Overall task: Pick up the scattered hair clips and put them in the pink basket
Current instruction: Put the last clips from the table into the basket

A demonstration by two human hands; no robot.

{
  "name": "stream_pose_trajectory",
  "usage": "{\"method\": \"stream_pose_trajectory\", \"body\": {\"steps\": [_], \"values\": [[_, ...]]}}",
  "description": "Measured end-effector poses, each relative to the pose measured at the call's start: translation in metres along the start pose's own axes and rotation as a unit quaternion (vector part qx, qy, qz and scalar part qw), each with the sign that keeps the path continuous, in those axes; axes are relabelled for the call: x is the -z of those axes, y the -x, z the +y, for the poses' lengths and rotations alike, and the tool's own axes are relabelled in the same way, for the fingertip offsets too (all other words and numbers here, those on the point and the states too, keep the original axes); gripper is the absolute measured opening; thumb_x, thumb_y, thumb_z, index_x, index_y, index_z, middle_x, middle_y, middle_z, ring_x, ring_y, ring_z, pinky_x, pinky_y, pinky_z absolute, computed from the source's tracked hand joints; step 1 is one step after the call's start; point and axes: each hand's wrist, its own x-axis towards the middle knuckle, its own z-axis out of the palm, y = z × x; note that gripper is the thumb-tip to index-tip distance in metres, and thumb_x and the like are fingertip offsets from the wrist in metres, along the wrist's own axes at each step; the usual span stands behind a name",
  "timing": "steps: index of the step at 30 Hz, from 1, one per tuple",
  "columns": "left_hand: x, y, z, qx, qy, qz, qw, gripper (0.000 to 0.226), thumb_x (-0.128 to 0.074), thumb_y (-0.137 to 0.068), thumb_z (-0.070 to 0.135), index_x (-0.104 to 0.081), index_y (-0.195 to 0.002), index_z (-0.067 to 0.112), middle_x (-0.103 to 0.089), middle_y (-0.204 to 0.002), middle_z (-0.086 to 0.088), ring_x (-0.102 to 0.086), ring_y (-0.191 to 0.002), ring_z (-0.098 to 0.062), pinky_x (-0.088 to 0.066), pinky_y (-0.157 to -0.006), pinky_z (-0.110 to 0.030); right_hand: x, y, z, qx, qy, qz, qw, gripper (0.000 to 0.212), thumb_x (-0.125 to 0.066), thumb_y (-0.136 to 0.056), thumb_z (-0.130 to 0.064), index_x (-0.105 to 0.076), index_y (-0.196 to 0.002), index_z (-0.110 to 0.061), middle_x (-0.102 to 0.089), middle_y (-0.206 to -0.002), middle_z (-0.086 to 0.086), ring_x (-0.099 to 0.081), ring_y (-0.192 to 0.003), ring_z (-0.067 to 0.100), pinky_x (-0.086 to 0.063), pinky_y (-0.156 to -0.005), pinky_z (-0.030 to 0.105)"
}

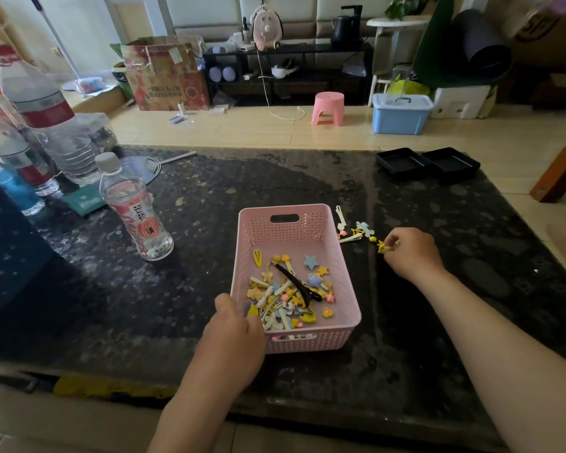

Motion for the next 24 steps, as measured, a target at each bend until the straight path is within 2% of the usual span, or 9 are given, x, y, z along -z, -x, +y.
{"method": "stream_pose_trajectory", "body": {"steps": [2,4,7,10,12,14,17,21,24], "values": [[0.001,0.001,0.0,0.002,0.0,-0.004,1.0,0.02,-0.042,-0.093,0.017,-0.04,-0.11,0.007,-0.044,-0.069,0.004,-0.04,-0.055,-0.008,-0.034,-0.05,-0.018,0.002,0.005,0.005,-0.041,-0.075,0.009,0.996,0.011,-0.074,-0.083,-0.011,-0.068,-0.08,-0.02,-0.068,-0.087,0.002,-0.064,-0.08,0.017,-0.057,-0.075,0.036],[0.002,0.001,0.001,0.002,0.004,-0.009,1.0,0.02,-0.042,-0.093,0.016,-0.04,-0.11,0.006,-0.045,-0.069,0.004,-0.041,-0.055,-0.008,-0.034,-0.051,-0.019,0.002,0.01,0.01,-0.1,-0.195,0.009,0.976,0.01,-0.076,-0.081,-0.009,-0.069,-0.081,-0.017,-0.069,-0.084,0.004,-0.067,-0.075,0.018,-0.06,-0.069,0.036],[0.003,0.003,0.004,0.007,0.002,-0.019,1.0,0.023,-0.042,-0.094,0.016,-0.039,-0.113,0.003,-0.048,-0.075,-0.001,-0.045,-0.061,-0.013,-0.039,-0.054,-0.026,0.004,0.017,0.012,-0.182,-0.406,-0.028,0.895,0.015,-0.074,-0.08,0.002,-0.067,-0.084,-0.011,-0.07,-0.093,0.012,-0.066,-0.079,0.019,-0.058,-0.063,0.033],[0.004,0.004,0.008,0.018,-0.004,-0.027,0.999,0.025,-0.041,-0.095,0.016,-0.038,-0.115,0.002,-0.05,-0.084,-0.008,-0.048,-0.072,-0.02,-0.042,-0.069,-0.033,0.022,0.022,-0.006,-0.18,-0.536,-0.083,0.821,0.018,-0.07,-0.083,0.006,-0.063,-0.09,-0.009,-0.066,-0.086,0.013,-0.063,-0.073,0.018,-0.056,-0.053,0.028],[0.005,0.005,0.008,0.02,0.0,-0.032,0.999,0.025,-0.041,-0.095,0.016,-0.038,-0.116,0.002,-0.05,-0.088,-0.01,-0.049,-0.076,-0.023,-0.042,-0.071,-0.033,0.04,0.028,-0.027,-0.136,-0.573,-0.119,0.799,0.017,-0.069,-0.084,0.005,-0.062,-0.091,-0.009,-0.065,-0.081,0.01,-0.062,-0.07,0.018,-0.056,-0.05,0.026],[0.006,0.005,0.009,0.023,0.001,-0.039,0.999,0.024,-0.041,-0.095,0.015,-0.038,-0.115,0.003,-0.051,-0.09,-0.01,-0.05,-0.078,-0.024,-0.043,-0.071,-0.034,0.052,0.039,-0.049,-0.079,-0.562,-0.149,0.81,0.016,-0.07,-0.084,0.003,-0.063,-0.087,-0.011,-0.066,-0.08,0.009,-0.063,-0.07,0.018,-0.054,-0.054,0.028],[0.006,0.005,0.009,0.03,0.004,-0.042,0.999,0.015,-0.041,-0.095,0.016,-0.036,-0.105,0.007,-0.051,-0.086,-0.009,-0.05,-0.077,-0.025,-0.045,-0.073,-0.037,0.054,0.059,-0.078,0.0,-0.494,-0.174,0.852,0.014,-0.074,-0.083,-0.002,-0.066,-0.088,-0.011,-0.069,-0.085,0.009,-0.064,-0.075,0.019,-0.051,-0.06,0.031],[0.006,0.005,0.008,0.022,-0.002,-0.036,0.999,0.013,-0.041,-0.094,0.017,-0.03,-0.095,0.012,-0.05,-0.079,-0.005,-0.05,-0.075,-0.023,-0.046,-0.072,-0.038,0.044,0.078,-0.097,0.119,-0.364,-0.187,0.905,0.015,-0.078,-0.082,-0.012,-0.076,-0.098,-0.012,-0.074,-0.09,0.001,-0.068,-0.077,0.007,-0.053,-0.06,0.023],[0.007,0.005,0.007,0.017,-0.001,-0.04,0.999,0.013,-0.042,-0.094,0.017,-0.029,-0.094,0.013,-0.049,-0.077,-0.003,-0.05,-0.074,-0.022,-0.044,-0.069,-0.036,0.037,0.077,-0.098,0.152,-0.332,-0.165,0.916,0.015,-0.073,-0.088,-0.013,-0.079,-0.101,-0.017,-0.074,-0.101,-0.006,-0.068,-0.092,0.007,-0.056,-0.077,0.02]]}}
